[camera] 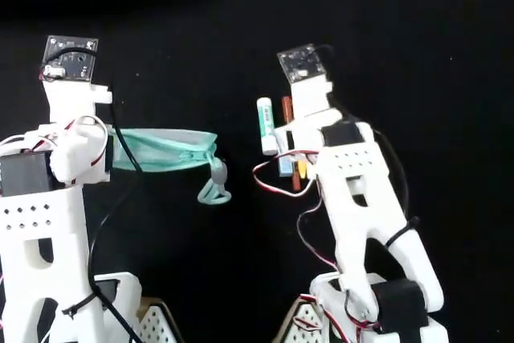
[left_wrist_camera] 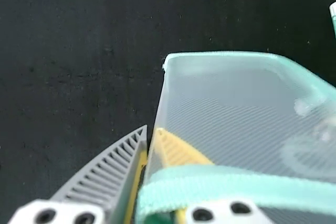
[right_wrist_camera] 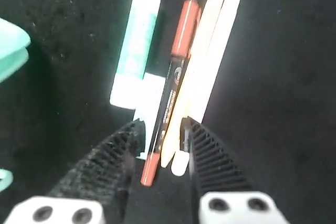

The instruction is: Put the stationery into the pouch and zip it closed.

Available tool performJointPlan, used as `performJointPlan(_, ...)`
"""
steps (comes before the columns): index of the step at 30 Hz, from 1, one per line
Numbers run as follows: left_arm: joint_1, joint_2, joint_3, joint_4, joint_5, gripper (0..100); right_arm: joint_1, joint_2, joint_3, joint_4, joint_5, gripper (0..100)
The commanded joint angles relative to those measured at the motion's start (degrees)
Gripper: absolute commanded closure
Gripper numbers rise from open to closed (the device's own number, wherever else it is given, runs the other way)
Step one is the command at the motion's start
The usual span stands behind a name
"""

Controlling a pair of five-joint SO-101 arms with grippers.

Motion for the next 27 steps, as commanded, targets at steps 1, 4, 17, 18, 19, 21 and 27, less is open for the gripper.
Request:
performJointPlan(1, -1.1, 0.53, -0.13, 2.29, 0.44, 97, -4.13, 2.59, -4.35, -1.41, -0.53, 88.2)
performJointPlan(4, -1.19, 0.53, -0.66, 2.55, 0.18, 97, -7.03, 7.6, -7.78, -2.46, -0.35, 88.1)
performJointPlan(17, -1.27, 0.44, 1.8, 2.64, 0.53, 97, -3.78, 42.33, -39.6, -3.6, -0.18, 88.1)
performJointPlan(18, -1.27, 0.44, 1.45, 2.64, 0.53, 97, -3.08, 43.82, -41.8, -2.9, -0.09, 88.1)
performJointPlan(19, -1.1, 0.44, 1.45, 2.37, 0.53, 97, -2.46, 45.14, -44.18, -1.85, -0.09, 88.1)
performJointPlan(21, -0.75, 0.44, 1.54, 2.29, 0.53, 97, -1.76, 47.69, -48.66, 0.97, 0.09, 88.1)
performJointPlan(27, -0.84, 0.44, 1.45, 2.64, 3.43, 97, -2.9, 57.1, -61.32, 9.05, 2.37, 88.1)
